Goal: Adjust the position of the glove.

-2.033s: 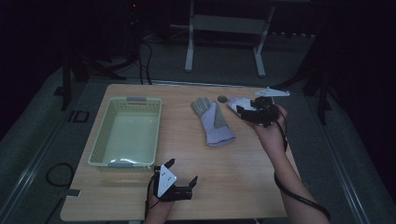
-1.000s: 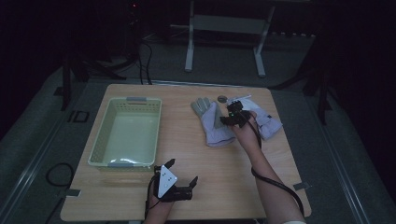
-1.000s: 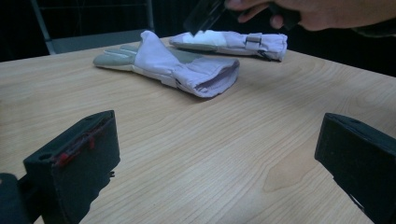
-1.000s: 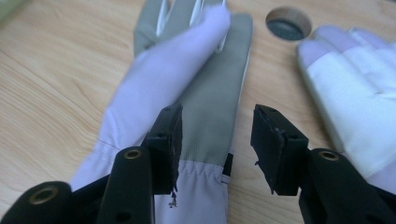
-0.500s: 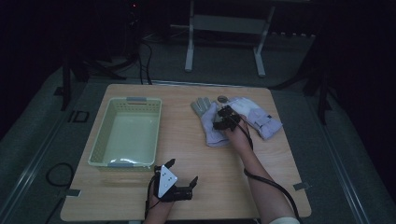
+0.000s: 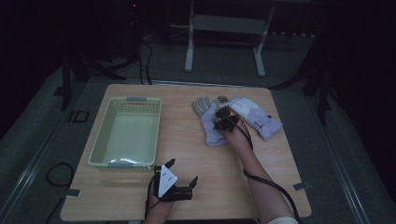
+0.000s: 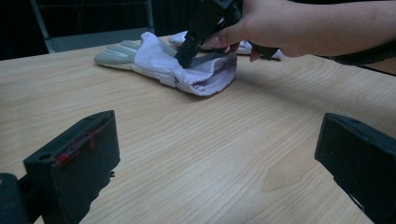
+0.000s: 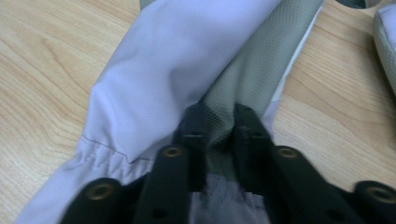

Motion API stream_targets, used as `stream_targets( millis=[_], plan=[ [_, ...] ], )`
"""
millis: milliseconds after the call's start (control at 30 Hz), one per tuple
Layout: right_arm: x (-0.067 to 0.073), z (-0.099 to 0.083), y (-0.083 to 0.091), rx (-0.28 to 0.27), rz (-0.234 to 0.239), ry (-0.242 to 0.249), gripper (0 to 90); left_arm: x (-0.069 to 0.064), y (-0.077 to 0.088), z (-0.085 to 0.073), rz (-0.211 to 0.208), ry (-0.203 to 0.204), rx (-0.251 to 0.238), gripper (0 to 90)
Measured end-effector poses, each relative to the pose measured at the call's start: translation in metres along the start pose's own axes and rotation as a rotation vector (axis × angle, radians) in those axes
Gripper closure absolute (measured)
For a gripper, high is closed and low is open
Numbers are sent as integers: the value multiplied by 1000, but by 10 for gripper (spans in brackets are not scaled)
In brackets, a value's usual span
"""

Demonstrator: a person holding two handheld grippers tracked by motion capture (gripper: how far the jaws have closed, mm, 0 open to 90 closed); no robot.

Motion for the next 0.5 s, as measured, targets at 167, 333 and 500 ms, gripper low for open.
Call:
stream_targets(
  millis=[167, 333, 500],
  plan=[
    [0, -3, 12, -61, 69, -109, 859, 0, 0, 0, -1, 2, 0, 1],
    [8, -9, 35, -119, 89, -136, 863, 1, 0, 0, 0, 3, 1, 1],
    [21, -14, 63, -166, 126, -142, 865, 1, 0, 0, -2, 9, -2, 1]
  ],
)
Point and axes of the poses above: each handheld gripper's, and its own axes: y roughly backward along the jaws, z roughly out of its top, x roughly to its left, the point moved 2 cm from there along -y, roughly forward along the jaws, and after that the axes turned 15 degrees about x, right-handed, at the moved point
